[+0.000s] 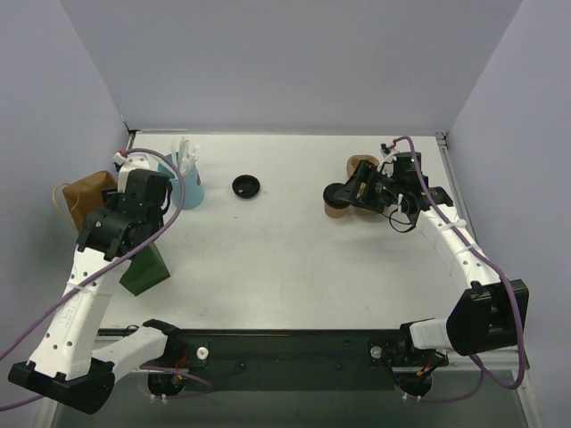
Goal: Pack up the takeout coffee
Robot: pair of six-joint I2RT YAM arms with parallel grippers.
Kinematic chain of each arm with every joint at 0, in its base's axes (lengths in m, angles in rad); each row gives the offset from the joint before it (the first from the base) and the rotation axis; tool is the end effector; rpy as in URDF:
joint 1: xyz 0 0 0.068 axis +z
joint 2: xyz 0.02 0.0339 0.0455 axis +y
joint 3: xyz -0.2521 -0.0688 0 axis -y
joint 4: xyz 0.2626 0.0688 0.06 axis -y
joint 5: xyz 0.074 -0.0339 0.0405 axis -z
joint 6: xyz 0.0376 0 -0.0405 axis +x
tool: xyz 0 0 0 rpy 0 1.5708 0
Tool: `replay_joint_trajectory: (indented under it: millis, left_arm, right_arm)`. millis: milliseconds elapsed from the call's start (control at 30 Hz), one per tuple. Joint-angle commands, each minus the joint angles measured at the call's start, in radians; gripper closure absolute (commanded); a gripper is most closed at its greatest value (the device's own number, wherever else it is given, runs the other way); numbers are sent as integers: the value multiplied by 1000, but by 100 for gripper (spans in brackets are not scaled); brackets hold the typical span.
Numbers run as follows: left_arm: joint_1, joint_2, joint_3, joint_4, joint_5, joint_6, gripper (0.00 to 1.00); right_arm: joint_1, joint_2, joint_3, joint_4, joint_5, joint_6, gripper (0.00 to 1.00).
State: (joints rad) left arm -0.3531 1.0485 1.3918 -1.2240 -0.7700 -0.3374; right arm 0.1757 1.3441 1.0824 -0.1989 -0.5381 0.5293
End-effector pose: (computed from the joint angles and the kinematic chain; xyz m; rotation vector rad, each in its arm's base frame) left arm 0.1832 -0.0396 0.3990 -0.3020 2.1940 0.5691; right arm 0.3193 0.0763 0.3019 0.0157 2.1037 0.9806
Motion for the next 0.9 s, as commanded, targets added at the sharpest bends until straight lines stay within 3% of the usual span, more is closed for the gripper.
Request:
replay_joint_trajectory:
  millis: [0, 467, 600, 867]
  left_arm:
    - [42, -10, -14, 29, 29, -5, 37]
    - [194, 31, -47, 222, 215, 61, 50]
    - [216, 59, -51, 245, 196, 51, 59]
    - [259, 58, -63, 282, 178, 78, 60]
  right_arm:
    - [7, -59, 1, -22, 10, -11, 36]
    - [7, -91, -7, -28, -8, -8, 36]
    - [7, -95, -13, -28, -14, -9, 36]
    - [-7, -105, -21, -30, -22, -22, 36]
